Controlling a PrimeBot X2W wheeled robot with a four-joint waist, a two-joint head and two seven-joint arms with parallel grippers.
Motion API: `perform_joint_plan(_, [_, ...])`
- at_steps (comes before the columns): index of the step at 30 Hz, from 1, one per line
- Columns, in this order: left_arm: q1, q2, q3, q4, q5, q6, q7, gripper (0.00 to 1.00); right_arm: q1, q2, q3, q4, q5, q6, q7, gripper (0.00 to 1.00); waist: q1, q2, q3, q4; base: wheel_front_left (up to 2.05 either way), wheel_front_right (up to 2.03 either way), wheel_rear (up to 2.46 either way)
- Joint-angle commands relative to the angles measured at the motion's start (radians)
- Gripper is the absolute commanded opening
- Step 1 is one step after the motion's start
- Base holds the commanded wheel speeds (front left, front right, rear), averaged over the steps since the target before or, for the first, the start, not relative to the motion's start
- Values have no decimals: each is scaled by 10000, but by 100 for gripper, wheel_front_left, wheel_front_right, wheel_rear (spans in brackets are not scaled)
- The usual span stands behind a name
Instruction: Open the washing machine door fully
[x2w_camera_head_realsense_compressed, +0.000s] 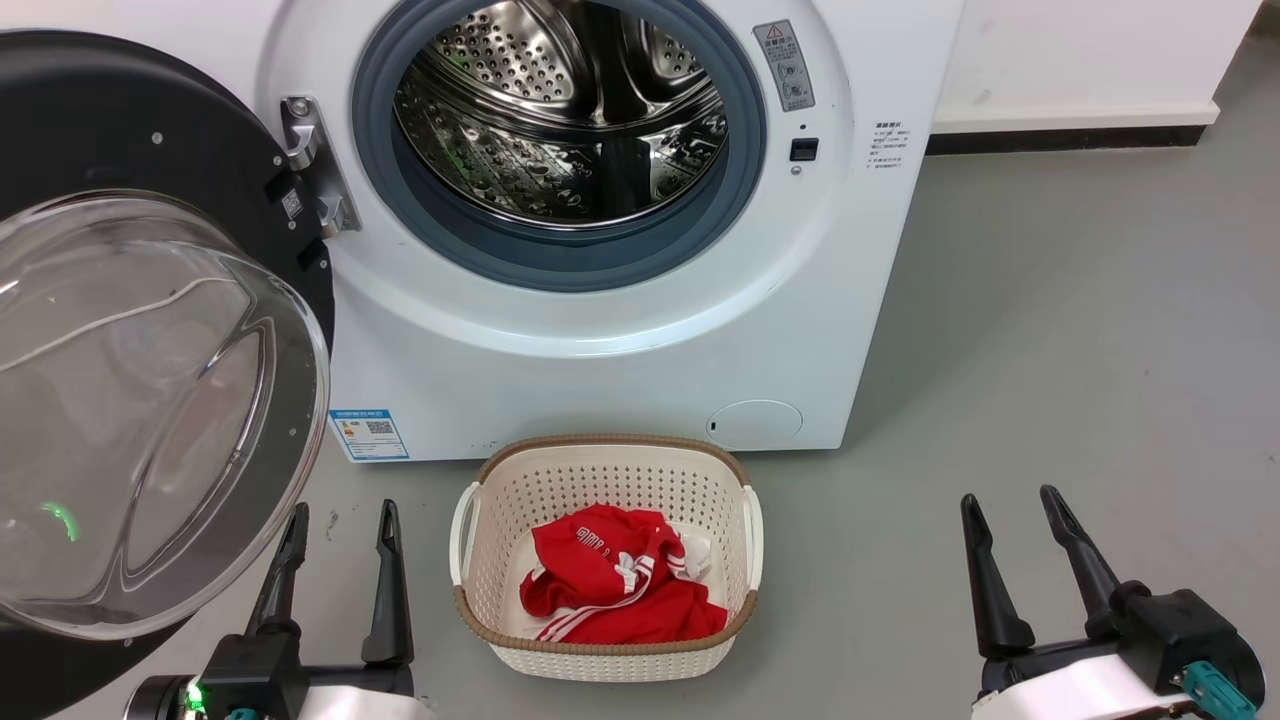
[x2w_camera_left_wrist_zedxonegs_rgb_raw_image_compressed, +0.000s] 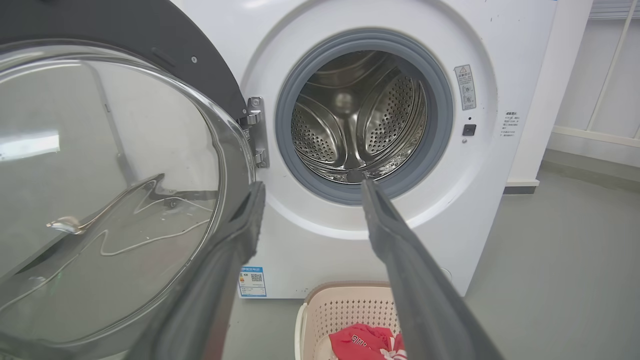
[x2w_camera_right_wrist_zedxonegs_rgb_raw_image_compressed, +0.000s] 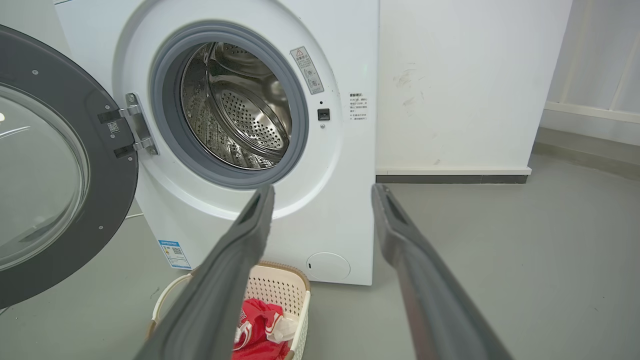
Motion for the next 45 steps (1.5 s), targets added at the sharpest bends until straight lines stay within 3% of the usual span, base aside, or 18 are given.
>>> perform_joint_plan(1, [-112,1,11,5,24,-7,-20,100,-28,13,2,28,62,-6,-36,100,0,-1,-7,-2,0,0,0])
perform_joint_plan(2, [-119,1,5,-5,62,-30,-20,100,-32,13,-2,36,68,-6,-40,100,0,-1,-7,-3,0,0,0])
perform_joint_plan(3, [-7,0,-2,-1,43,-6,0,0,0,0,2,25,43,0,-4,0,0,-1,-8,-3,0,0,0])
perform_joint_plan(6, [56,-9,-30,206,-136,-19,31,0,81,2,46,159,213,0,10,0,0,-1,-6,-2,0,0,0])
perform_joint_plan(26, [-537,64,137,864,-4050,-318,902,0,-427,-223,-80,583,4163,-1,699,0,0,-1,16,19,0,0,0])
perform_joint_plan(45, [-981,100,297,1377,-7108,-561,1611,0,-799,-323,-246,903,7194,-2,1301,0,0,-1,38,40,0,0,0])
